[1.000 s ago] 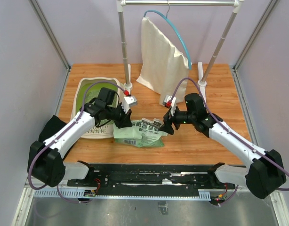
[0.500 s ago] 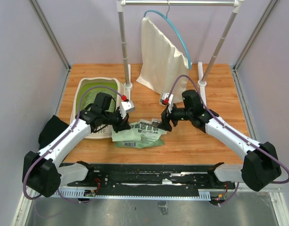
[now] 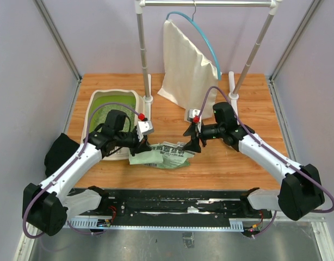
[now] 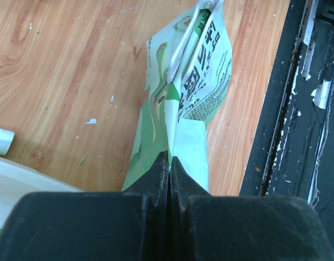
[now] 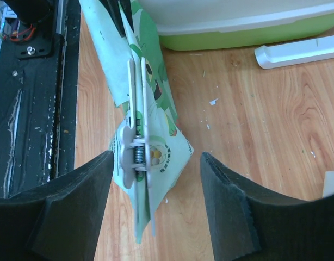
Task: Fill the litter box with clean litter
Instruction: Clamp the cat litter bag at the center of the board.
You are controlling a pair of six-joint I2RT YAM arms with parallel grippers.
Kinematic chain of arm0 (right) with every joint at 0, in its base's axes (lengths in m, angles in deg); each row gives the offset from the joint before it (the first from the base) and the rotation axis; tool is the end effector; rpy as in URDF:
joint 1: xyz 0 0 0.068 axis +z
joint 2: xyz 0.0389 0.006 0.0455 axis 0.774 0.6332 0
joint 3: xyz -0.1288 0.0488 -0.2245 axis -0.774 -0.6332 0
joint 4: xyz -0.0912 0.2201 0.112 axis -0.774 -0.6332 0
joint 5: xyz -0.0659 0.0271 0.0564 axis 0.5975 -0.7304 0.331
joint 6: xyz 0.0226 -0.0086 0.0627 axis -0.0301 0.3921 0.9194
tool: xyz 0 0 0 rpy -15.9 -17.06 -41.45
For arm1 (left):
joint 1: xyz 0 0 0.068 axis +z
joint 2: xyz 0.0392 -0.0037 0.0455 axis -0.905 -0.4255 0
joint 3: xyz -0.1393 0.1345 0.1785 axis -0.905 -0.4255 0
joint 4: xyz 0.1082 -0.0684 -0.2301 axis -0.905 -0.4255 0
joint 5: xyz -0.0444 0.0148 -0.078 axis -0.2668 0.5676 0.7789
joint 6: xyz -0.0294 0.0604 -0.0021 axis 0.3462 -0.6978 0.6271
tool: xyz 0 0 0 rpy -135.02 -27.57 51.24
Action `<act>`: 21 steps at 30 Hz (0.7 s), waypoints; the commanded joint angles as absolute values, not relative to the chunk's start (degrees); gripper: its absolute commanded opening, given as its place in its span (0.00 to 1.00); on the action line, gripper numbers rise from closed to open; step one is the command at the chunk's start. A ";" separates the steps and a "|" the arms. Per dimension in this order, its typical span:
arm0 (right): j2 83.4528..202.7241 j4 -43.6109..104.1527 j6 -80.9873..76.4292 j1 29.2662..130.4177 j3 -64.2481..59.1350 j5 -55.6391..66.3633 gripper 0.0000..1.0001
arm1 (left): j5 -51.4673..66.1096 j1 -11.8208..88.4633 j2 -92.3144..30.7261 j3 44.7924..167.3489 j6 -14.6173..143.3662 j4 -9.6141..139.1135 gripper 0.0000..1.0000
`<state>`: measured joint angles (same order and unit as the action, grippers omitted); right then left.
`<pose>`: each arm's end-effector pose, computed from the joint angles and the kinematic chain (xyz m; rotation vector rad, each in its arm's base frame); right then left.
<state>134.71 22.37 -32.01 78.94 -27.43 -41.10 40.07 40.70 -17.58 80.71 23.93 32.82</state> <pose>0.2321 0.1739 0.2662 -1.3448 1.5008 1.0379 0.2011 -0.1286 0.2493 1.2976 1.8359 -0.7924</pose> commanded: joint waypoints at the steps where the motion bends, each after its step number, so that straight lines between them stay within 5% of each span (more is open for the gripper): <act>1: 135.78 19.25 -37.10 79.72 -25.45 -42.90 0.58 | 43.20 41.00 -16.29 81.09 22.69 37.06 0.01; 6: 135.75 19.01 -37.55 79.79 -25.54 -43.67 0.40 | 43.13 41.00 -16.43 81.46 22.82 36.86 0.01; 16: 134.28 22.56 -35.60 80.99 -26.90 -41.03 0.39 | 43.31 41.00 -16.38 82.06 23.06 36.75 0.00; 18: 134.55 22.43 -35.32 80.95 -26.82 -41.22 0.30 | 43.24 41.00 -16.46 82.07 23.22 36.87 0.00; 21: 135.02 21.58 -35.33 81.08 -26.32 -41.06 0.04 | 43.14 41.00 -16.37 82.00 23.26 36.82 0.01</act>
